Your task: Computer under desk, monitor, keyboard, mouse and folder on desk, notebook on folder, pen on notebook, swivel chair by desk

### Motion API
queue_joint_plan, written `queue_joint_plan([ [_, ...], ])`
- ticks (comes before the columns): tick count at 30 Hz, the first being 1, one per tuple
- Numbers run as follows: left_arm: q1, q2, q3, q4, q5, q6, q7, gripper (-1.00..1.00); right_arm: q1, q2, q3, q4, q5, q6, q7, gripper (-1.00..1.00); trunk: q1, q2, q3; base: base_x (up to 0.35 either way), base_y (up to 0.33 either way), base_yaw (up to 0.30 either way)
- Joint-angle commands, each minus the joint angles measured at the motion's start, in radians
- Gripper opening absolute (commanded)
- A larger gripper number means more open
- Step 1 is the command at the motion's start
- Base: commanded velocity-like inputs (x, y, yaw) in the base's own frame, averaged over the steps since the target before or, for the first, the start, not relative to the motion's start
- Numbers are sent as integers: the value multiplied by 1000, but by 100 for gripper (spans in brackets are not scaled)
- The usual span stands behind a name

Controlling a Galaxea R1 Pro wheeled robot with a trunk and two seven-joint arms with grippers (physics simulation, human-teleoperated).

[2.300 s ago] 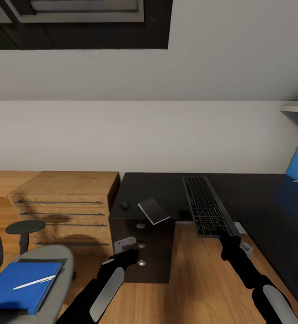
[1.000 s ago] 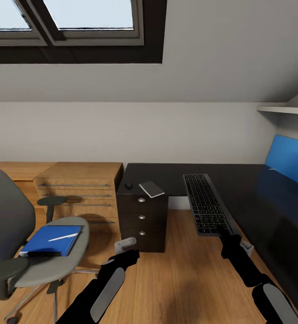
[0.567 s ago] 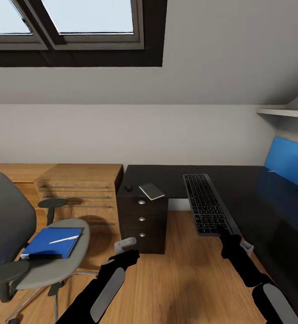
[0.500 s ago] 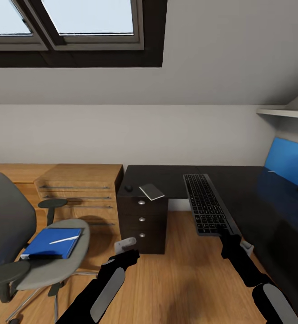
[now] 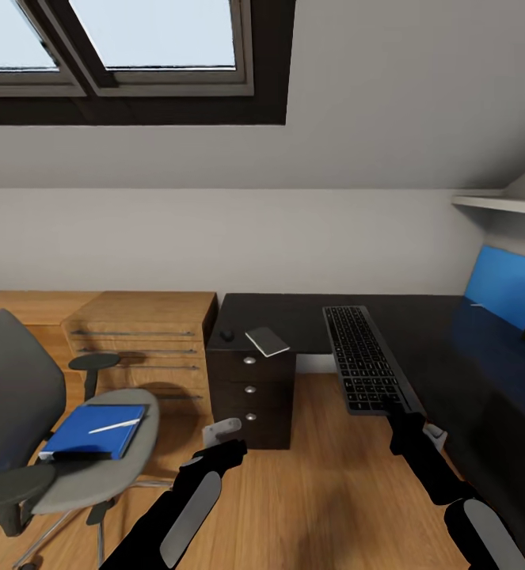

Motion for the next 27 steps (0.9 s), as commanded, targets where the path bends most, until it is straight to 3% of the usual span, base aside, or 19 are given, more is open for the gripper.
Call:
queue_joint_plan([
  [1,-1,0,-2,-1,7,2,8,100,-1,0,-1,0,-9,5,4,-100,-4,7,2,0,0,0],
  [19,-1,0,-3,-1,7,2,9,100,-1,0,-1,2,-9,4,4,-100,-73,133,58,-7,-8,0],
  [27,-1,0,-4,-1,7,2,9,100,-1,0,-1,2,-8,4,5,-100,-104,189,84,-97,-225,0],
])
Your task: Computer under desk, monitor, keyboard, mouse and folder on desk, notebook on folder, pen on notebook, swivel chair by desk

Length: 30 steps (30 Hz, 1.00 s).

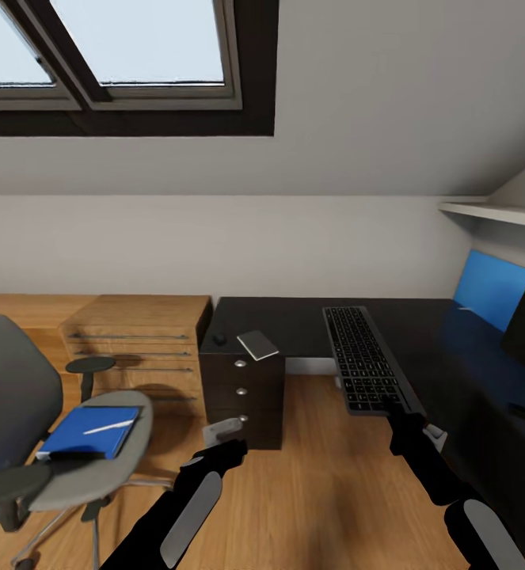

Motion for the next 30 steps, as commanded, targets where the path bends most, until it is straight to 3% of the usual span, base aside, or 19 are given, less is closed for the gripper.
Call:
queue_joint_plan([
  [1,-1,0,-1,-1,7,2,8,100,-1,0,-1,1,-10,6,5,-100,-4,6,2,-90,-281,0],
  [11,-1,0,-1,-1,7,2,7,100,-1,0,-1,2,-9,6,4,-100,-42,76,33,-31,-32,0],
  [25,-1,0,-2,-1,7,1,7,100,-1,-5,-1,3,-9,8,4,-100,-96,174,77,-324,-64,0],
  [30,-1,0,-2,-1,7,1,8,100,-1,-5,-1,4,-8,8,4,-100,-96,174,77,-310,-200,0],
])
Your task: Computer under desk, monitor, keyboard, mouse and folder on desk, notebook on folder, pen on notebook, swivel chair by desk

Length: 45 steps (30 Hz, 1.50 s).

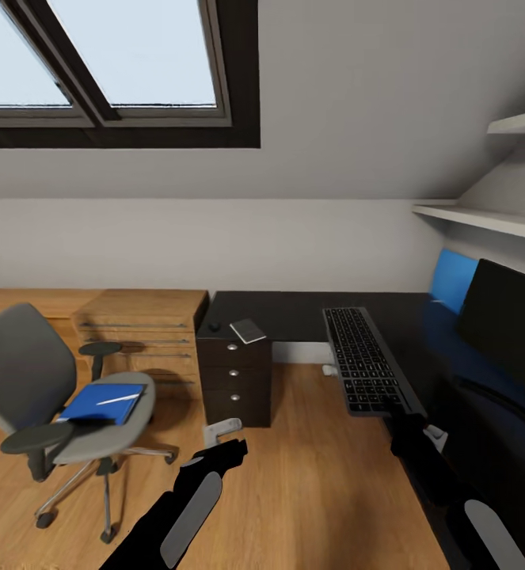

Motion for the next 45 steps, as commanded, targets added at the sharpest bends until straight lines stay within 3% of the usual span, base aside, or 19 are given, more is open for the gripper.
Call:
queue_joint_plan([
  [1,-1,0,-2,-1,7,2,8,100,-1,0,-1,1,-11,5,5,-100,0,-1,-1,-303,-208,0],
  [33,-1,0,-1,25,2,-3,7,100,-1,7,1,4,-19,7,6,-100,0,-1,-1,-193,-190,0],
  [45,-1,3,1,25,2,-1,7,100,-1,8,10,38,-15,6,6,-100,0,-1,-1,-229,-58,0],
])
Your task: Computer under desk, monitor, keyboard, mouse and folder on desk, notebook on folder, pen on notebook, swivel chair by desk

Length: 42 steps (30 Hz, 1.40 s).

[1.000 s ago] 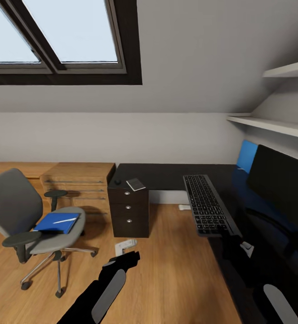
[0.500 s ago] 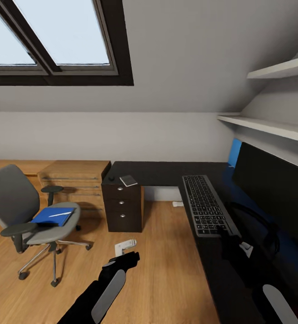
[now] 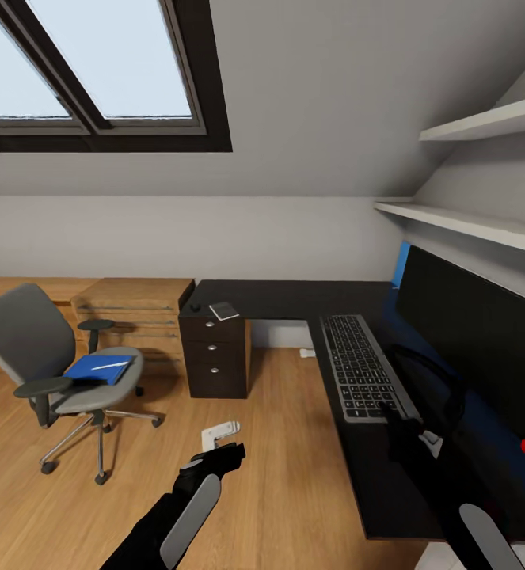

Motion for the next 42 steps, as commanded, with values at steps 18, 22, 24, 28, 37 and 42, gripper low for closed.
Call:
queue_joint_plan([
  [18,-1,0,-2,-1,6,0,8,100,-7,1,-1,144,-9,0,-24,-100,0,-1,-1,-1,-10,0],
  [22,-1,2,-2,-1,7,-1,7,100,-7,1,-1,144,-9,-1,-23,-100,0,-1,-1,0,-172,0],
  [24,-1,2,-2,-1,8,0,7,100,-7,0,-1,143,-9,0,-22,-100,0,-1,-1,0,-74,0],
  [28,-1,2,-2,-1,10,0,7,100,-7,-2,-1,141,-10,4,-22,-100,0,-1,-1,0,-24,0],
  [37,-1,2,0,-1,11,0,6,100,-7,-1,-5,139,-9,1,-25,-100,0,-1,-1,0,-2,0],
  [42,-1,2,0,-1,12,0,6,100,-7,-1,-1,140,-9,2,-24,-100,0,-1,-1,0,0,0],
])
